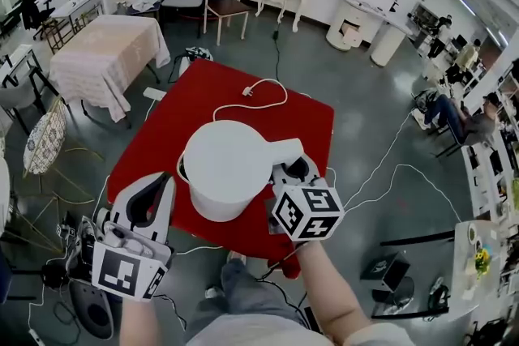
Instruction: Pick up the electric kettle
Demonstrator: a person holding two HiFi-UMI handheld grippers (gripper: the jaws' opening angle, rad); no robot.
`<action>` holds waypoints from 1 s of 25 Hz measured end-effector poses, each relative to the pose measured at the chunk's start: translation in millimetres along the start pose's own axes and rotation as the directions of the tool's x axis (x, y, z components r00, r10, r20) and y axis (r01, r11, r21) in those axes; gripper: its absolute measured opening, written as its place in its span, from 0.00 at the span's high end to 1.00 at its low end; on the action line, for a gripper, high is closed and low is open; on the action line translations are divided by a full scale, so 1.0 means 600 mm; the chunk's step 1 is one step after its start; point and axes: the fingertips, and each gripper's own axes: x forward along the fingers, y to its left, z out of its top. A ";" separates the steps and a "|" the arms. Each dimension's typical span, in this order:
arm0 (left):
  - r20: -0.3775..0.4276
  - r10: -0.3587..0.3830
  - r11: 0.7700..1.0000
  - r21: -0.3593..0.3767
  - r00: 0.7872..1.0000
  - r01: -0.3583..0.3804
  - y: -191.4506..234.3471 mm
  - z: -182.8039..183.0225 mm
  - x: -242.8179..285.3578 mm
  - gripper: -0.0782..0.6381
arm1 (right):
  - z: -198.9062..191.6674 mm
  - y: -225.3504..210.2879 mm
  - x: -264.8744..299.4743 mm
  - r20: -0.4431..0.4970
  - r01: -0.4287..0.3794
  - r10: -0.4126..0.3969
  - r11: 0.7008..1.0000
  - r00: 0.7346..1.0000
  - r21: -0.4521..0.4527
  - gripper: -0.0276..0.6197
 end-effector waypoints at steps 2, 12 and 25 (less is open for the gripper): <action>-0.006 0.002 1.000 0.003 1.000 -0.002 -0.006 -0.002 -0.017 0.88 | -0.004 0.010 -0.023 0.002 -0.007 0.007 1.000 1.000 0.006 0.81; 0.010 -0.002 1.000 0.008 1.000 0.002 -0.023 0.015 -0.079 0.88 | -0.011 0.046 -0.095 0.030 -0.025 0.024 0.998 0.999 0.055 0.81; 0.014 -0.014 1.000 0.001 1.000 0.014 -0.035 0.018 -0.089 0.88 | -0.001 0.049 -0.129 0.045 -0.009 0.008 1.000 0.999 0.027 0.81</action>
